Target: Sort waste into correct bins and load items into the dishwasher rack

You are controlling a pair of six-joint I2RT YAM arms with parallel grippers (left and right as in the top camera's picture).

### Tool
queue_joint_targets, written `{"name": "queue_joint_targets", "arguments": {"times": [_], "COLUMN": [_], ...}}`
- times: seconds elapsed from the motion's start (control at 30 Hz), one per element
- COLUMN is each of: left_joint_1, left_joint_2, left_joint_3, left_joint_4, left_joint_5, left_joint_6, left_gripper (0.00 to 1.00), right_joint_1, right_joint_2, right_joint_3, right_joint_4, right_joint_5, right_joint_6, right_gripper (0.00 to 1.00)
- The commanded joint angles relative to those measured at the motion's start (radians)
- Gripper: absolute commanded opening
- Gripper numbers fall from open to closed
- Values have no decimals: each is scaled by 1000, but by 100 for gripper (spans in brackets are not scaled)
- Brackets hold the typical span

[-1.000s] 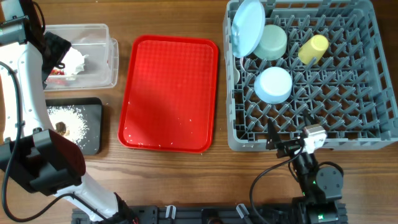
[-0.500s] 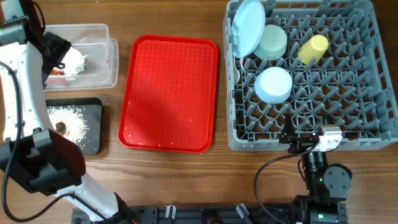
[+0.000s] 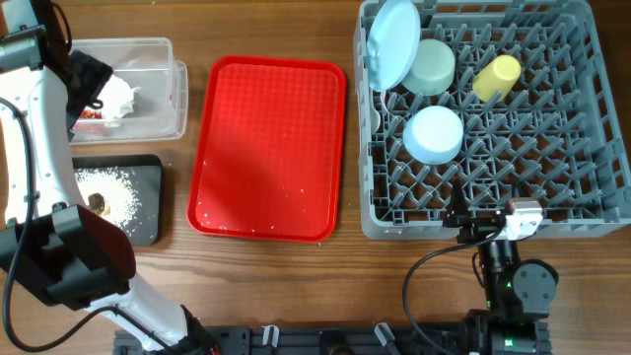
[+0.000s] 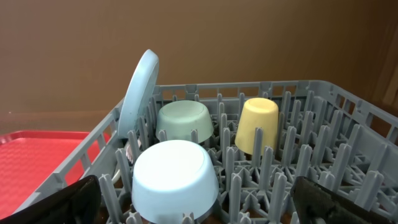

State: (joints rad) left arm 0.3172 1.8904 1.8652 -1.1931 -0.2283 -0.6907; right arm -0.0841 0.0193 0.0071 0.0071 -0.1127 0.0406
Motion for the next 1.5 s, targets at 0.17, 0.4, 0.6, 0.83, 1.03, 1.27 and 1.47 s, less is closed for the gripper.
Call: {"name": "queue_joint_targets", "arguments": {"times": [0.17, 0.4, 0.6, 0.83, 1.03, 1.27, 1.47], "left_joint_1": [2, 2, 2, 2, -21, -101, -153], "left_joint_2": [4, 4, 4, 4, -7, -141, -364], "left_joint_3": [3, 3, 3, 3, -3, -165, -411], "left_joint_4": [0, 0, 0, -39, -118, 39, 178], "left_joint_5": [-16, -16, -16, 21, 51, 48, 54], "left_joint_6": [2, 2, 2, 2, 7, 207, 322], "left_gripper": [100, 100, 100, 100, 100, 100, 100], "right_joint_1": [-5, -5, -5, -5, -5, -5, -5], "right_joint_2": [-14, -14, -14, -14, -14, -14, -14], "right_joint_3": [-2, -2, -2, -2, -2, -2, -2], "right_joint_4": [2, 2, 2, 2, 2, 2, 2], "right_joint_5": [-12, -12, -12, -12, -12, -12, -12], "right_joint_6": [14, 14, 14, 14, 14, 14, 14], "right_gripper": [100, 100, 100, 100, 100, 100, 100]}}
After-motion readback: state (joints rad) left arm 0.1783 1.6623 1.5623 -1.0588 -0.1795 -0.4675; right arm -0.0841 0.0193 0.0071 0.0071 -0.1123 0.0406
